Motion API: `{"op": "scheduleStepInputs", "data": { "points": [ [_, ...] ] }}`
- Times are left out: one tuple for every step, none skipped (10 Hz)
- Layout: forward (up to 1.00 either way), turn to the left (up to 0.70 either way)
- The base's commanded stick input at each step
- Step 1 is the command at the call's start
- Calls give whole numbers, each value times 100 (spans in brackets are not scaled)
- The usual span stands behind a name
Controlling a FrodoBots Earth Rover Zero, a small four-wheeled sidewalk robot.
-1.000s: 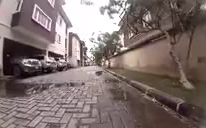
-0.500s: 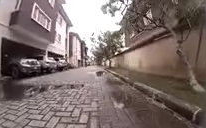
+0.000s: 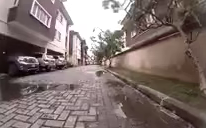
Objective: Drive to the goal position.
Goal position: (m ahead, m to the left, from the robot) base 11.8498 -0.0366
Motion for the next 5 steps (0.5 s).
{"op": "scheduleStepInputs", "data": {
  "points": [
    [50, 0],
    [50, 0],
    [50, 0],
    [50, 0],
    [50, 0]
  ]
}}
